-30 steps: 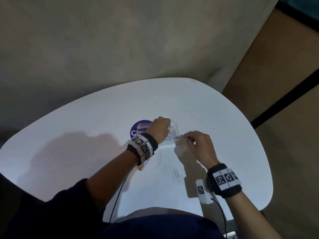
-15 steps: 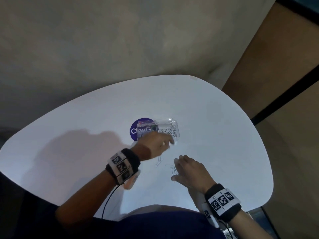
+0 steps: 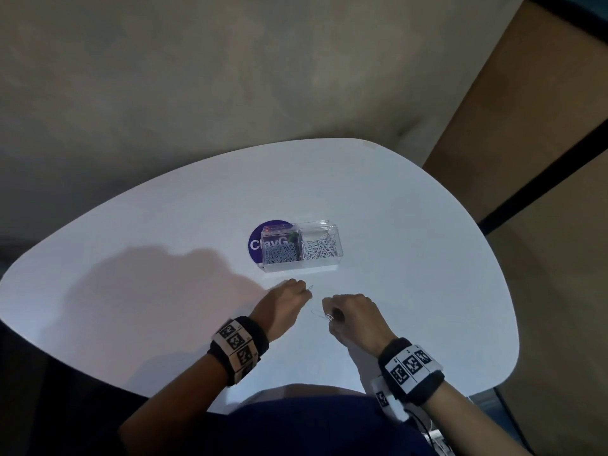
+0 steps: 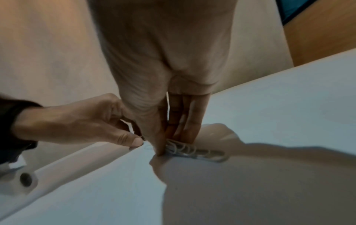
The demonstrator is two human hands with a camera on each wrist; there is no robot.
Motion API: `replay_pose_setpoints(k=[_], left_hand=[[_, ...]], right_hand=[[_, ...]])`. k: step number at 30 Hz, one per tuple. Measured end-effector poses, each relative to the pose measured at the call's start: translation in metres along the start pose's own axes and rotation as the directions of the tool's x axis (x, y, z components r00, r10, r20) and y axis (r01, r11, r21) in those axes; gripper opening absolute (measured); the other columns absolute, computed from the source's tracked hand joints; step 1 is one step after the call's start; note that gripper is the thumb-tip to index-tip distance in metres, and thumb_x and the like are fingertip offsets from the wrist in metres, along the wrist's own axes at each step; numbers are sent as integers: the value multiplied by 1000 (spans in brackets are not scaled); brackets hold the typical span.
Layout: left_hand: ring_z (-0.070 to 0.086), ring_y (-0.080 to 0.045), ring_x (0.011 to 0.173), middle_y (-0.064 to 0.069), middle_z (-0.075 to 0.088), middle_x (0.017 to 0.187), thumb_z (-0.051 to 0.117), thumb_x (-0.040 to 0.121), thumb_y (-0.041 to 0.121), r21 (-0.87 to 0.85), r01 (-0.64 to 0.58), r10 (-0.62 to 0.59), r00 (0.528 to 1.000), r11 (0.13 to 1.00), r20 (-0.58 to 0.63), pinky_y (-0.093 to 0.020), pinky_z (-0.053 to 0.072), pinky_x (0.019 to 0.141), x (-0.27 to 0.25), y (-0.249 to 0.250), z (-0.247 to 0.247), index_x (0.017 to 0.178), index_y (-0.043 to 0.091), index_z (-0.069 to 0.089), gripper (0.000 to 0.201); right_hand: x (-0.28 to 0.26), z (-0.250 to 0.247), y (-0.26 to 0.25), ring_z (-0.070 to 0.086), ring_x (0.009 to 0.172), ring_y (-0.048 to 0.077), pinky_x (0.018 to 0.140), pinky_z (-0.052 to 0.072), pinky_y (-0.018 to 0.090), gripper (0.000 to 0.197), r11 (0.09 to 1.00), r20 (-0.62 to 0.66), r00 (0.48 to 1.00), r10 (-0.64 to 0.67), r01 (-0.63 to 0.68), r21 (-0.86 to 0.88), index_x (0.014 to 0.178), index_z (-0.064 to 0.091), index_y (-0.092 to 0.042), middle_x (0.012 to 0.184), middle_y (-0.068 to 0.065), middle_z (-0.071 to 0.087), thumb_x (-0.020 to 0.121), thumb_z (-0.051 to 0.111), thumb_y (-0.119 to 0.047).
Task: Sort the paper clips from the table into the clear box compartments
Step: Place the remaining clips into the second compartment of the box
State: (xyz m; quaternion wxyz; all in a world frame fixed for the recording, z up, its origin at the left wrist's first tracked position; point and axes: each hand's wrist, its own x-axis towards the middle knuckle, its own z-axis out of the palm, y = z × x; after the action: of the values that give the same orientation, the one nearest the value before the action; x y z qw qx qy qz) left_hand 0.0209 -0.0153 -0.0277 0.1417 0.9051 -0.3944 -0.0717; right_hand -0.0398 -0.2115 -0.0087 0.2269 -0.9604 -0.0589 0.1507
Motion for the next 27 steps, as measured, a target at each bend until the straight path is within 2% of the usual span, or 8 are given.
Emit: replay_pose_setpoints(k=[3, 5, 11, 14, 18, 21, 24, 27], left_hand=[[54, -18, 65, 2, 55, 70, 69, 69, -1, 2, 25, -25, 1000, 1000, 11, -25, 37, 60, 1, 3, -1, 77, 17, 62, 21], [52, -21, 62, 1, 54, 67, 65, 67, -2, -100, 100, -100, 995, 990, 6, -30, 40, 56, 1, 3, -3, 75, 15, 56, 21], [55, -23, 68, 7, 55, 71, 54, 78, -2, -352, 248, -259, 966, 903, 17, -27, 42, 62, 0, 2, -6, 96, 10, 60, 23], [58, -23, 74, -1, 62, 78, 54, 77, -2, -342, 287, -317, 948, 895, -33, -26, 39, 64, -3, 2, -7, 95, 9, 65, 23], [57, -21, 88, -2, 63, 91, 62, 80, 14, -214, 351, -359, 933, 912, 2, -26, 37, 66, -11, 7, -3, 101, 12, 64, 21], [61, -22, 79, -4, 62, 82, 75, 72, 15, -98, 332, -334, 943, 938, 2, -21, 35, 62, -12, 17, 1, 84, 9, 65, 17], [60, -24, 88, -5, 62, 91, 61, 84, 15, -90, 383, -383, 924, 919, 21, -25, 34, 67, -5, 21, 1, 88, 9, 64, 7], [56, -24, 94, -5, 61, 97, 55, 85, 19, -53, 378, -372, 923, 924, 95, -29, 35, 69, 1, 17, -1, 92, 10, 63, 14]], right_hand=[[1, -7, 1, 43, 61, 15, 53, 31, 27, 20, 994, -26, 1000, 11, -9, 106, 69, 46, -22, 59, -7, 45, 69, 64, -12], [2, -13, 4, 42, 57, 12, 56, 33, 27, 20, 978, -59, 998, 28, -16, 207, 67, 47, -21, 57, -7, 46, 68, 66, -12], [-1, -30, 15, 43, 52, 4, 58, 36, 15, 24, 897, -77, 989, 123, -77, 435, 60, 52, -18, 54, -16, 53, 72, 67, -4], [-3, -33, 15, 45, 56, 2, 60, 38, 14, 14, 915, -37, 995, 98, -75, 396, 66, 61, -13, 61, -11, 60, 70, 67, -1], [-7, -30, 16, 50, 58, 7, 57, 37, 13, 14, 977, 4, 998, 64, -63, 206, 70, 64, -10, 70, 3, 67, 70, 54, 0], [-14, -22, 17, 58, 59, 9, 56, 44, 22, 20, 988, 52, 992, 113, -118, 101, 67, 64, -10, 65, -3, 65, 65, 53, 6], [-20, -11, 16, 60, 61, 13, 56, 45, 30, 23, 988, 59, 990, 127, -131, 76, 58, 50, -19, 59, -10, 54, 60, 54, 4], [-17, -5, 17, 56, 62, 15, 53, 37, 27, 23, 991, 49, 990, 129, -130, 18, 63, 46, -21, 62, -8, 52, 67, 53, 1]])
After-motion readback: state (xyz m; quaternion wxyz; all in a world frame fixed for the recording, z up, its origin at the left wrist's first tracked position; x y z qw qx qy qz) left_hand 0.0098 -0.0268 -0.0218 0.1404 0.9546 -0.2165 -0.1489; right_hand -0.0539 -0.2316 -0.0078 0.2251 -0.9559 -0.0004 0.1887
